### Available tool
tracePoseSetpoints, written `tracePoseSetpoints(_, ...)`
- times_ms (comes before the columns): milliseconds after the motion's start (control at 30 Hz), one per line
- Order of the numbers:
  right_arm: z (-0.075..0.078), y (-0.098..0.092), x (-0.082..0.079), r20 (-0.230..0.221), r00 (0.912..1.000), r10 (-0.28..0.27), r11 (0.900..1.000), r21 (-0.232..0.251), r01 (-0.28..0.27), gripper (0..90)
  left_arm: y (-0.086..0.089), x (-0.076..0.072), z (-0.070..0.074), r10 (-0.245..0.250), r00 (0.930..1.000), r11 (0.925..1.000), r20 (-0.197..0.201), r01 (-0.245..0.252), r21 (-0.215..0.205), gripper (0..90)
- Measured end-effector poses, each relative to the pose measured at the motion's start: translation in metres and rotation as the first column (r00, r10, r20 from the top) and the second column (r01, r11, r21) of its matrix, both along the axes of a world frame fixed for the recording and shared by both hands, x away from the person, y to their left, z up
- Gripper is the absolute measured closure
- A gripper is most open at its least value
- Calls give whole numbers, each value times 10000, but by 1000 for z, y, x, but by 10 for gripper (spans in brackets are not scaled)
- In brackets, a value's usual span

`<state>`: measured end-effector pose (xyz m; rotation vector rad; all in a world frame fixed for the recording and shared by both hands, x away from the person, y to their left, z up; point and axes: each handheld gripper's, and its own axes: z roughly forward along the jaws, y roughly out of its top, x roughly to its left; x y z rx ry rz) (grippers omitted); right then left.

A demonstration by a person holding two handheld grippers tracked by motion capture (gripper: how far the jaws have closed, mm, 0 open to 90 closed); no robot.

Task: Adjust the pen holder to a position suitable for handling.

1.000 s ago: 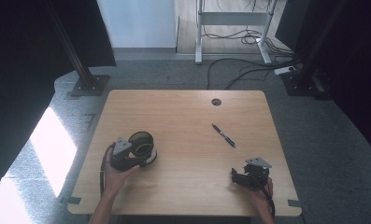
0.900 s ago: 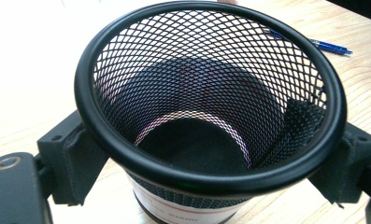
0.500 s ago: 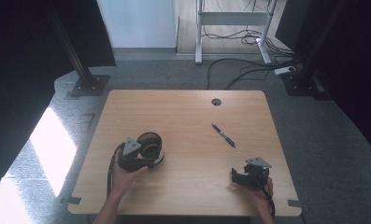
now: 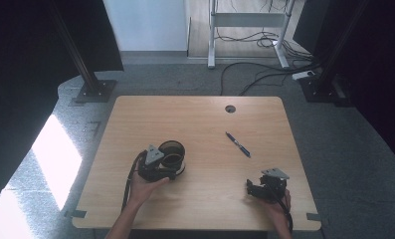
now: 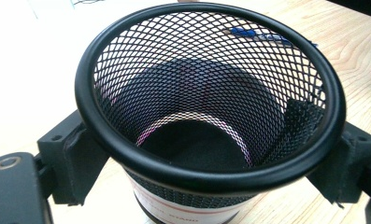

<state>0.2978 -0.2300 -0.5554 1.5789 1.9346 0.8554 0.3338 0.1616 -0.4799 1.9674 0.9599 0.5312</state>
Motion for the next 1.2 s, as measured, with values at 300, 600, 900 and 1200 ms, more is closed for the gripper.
tracePoseSetpoints(300, 0, 0, 0, 20, 10000, -56, 10000, 6, 56, 104, -15, 3, 5, -243, 9997, 9997, 19, 243, -80, 111)
tracePoseSetpoints(600, 0, 0, 0, 29, 10000, -70, 10000, 29, 70, 109, -31, 9, 5, -397, 9992, 9992, -103, 396, -92, 111)
tracePoseSetpoints(900, 0, 0, 0, 23, 10000, -71, 10000, 33, 71, 109, -47, 16, 7, -496, 9987, 9987, -139, 497, 59, 111)
tracePoseSetpoints(1200, 0, 0, 0, 23, 10000, -67, 10000, 32, 67, 109, -59, 25, 2, -531, 9983, 9986, -231, 532, 63, 111)
